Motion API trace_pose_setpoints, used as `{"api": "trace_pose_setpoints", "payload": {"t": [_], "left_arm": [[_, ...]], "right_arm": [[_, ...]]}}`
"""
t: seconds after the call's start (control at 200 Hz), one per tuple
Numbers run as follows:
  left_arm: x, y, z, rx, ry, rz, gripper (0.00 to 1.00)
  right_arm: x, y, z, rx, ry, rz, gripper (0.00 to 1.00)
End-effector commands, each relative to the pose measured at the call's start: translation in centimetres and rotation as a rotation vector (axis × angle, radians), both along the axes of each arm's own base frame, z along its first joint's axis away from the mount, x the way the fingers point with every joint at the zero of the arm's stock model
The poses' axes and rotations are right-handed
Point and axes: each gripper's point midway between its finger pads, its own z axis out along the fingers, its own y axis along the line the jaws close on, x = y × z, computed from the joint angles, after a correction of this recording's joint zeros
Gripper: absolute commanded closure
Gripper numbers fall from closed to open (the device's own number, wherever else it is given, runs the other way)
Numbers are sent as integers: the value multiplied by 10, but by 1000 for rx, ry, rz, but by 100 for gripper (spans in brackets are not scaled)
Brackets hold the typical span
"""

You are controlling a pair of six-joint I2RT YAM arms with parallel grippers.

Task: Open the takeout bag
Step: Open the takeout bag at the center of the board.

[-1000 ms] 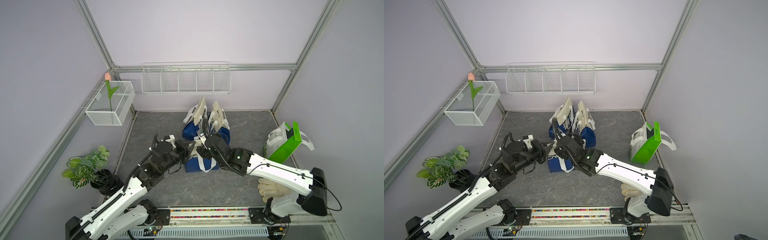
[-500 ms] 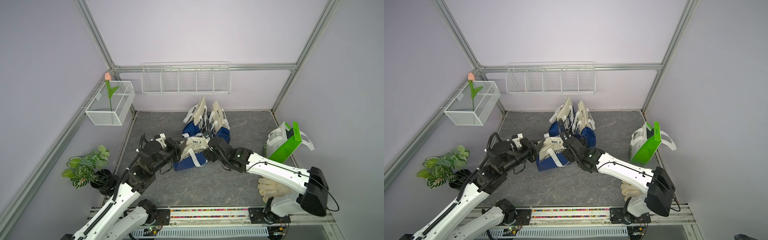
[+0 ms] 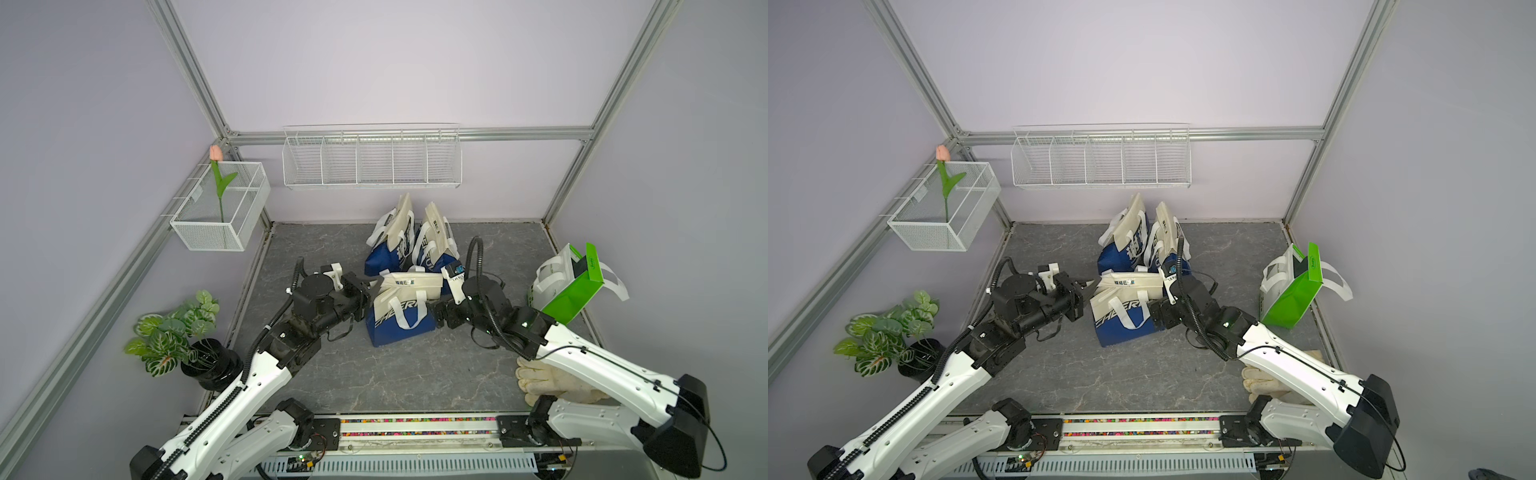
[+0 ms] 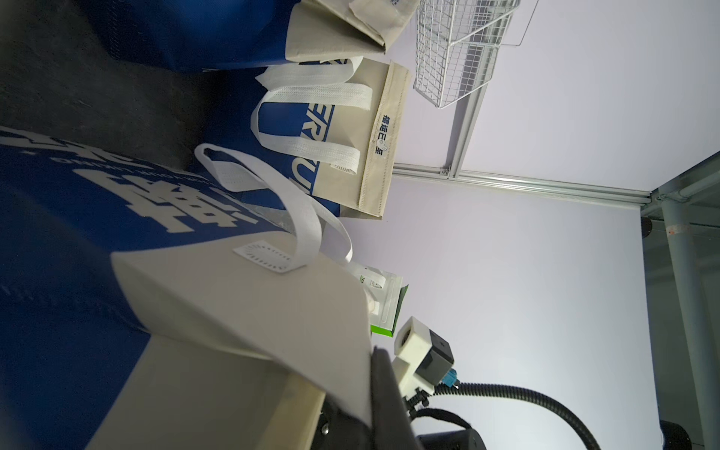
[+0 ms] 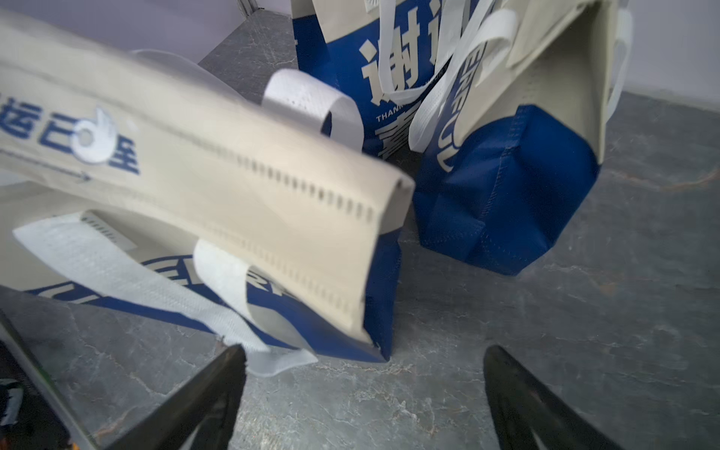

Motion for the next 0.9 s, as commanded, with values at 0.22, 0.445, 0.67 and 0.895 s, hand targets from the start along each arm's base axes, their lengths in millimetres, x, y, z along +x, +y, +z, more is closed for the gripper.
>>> {"api": "trace_pose_setpoints", "payload": {"t": [0.22,0.445,0.67,0.895], "left_arm": [[5,-8,8,-12,-50,-27,100],[5,-10,12,-4,-63,-42,100],[9,-14,13,25,-84,-54,100],[21,-34,6,44,-112,-122,82]], "right_arm": [[5,21,23,376,29,177,22],[12,26,22,362,15,206,33],[6,32,22,429,43,251,76],[-23,46,30,413,52,308,93]]}}
